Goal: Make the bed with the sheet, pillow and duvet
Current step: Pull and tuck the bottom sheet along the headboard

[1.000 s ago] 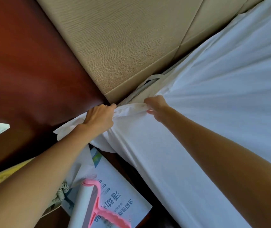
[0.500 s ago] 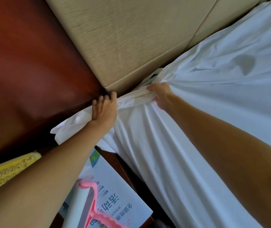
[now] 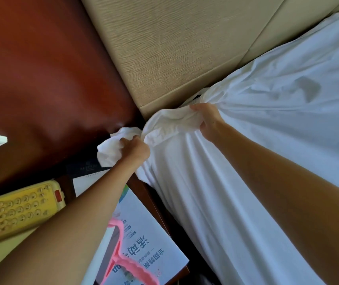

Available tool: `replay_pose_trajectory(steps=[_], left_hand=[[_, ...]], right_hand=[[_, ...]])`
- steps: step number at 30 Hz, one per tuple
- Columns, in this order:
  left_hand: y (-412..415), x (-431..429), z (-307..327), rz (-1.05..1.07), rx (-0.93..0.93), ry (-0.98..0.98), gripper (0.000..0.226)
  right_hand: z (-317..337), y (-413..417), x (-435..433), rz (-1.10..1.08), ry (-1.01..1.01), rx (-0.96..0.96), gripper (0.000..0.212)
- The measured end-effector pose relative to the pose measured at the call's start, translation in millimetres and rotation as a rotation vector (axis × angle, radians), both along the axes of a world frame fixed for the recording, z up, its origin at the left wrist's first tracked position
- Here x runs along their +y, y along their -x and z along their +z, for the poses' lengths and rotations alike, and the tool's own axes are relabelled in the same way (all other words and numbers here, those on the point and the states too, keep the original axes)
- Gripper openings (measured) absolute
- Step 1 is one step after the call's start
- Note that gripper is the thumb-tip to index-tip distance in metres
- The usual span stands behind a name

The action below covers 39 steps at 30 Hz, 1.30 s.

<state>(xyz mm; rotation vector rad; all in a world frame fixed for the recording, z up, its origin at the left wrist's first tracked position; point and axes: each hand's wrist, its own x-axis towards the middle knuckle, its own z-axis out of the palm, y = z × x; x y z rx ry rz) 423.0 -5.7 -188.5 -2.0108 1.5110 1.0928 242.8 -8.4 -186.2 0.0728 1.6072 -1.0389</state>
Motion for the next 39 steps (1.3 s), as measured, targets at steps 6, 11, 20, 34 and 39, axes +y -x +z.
replay_pose_trajectory(steps=[6, 11, 20, 34, 39], left_hand=[[27.4, 1.8, -8.4, 0.554, 0.368, 0.042, 0.02], [6.6, 12.2, -17.7, 0.441, 0.377, 0.02, 0.039], [-4.3, -5.6, -19.0, 0.585, 0.375, -0.262, 0.022], [11.7, -17.1, 17.0, -0.331, 0.093, 0.513, 0.021], [-1.7, -15.8, 11.0, -0.213, 0.069, 0.558, 0.022]], right_hand=[[-3.1, 11.7, 9.2, -0.128, 0.074, -0.093, 0.042], [-2.9, 11.2, 18.6, -0.079, 0.102, -0.144, 0.05], [0.1, -12.2, 18.4, 0.119, 0.06, -0.208, 0.029], [13.7, -20.6, 3.3, 0.203, 0.234, -0.158, 0.028], [2.0, -27.5, 0.3, 0.15, 0.171, -0.173, 0.037]])
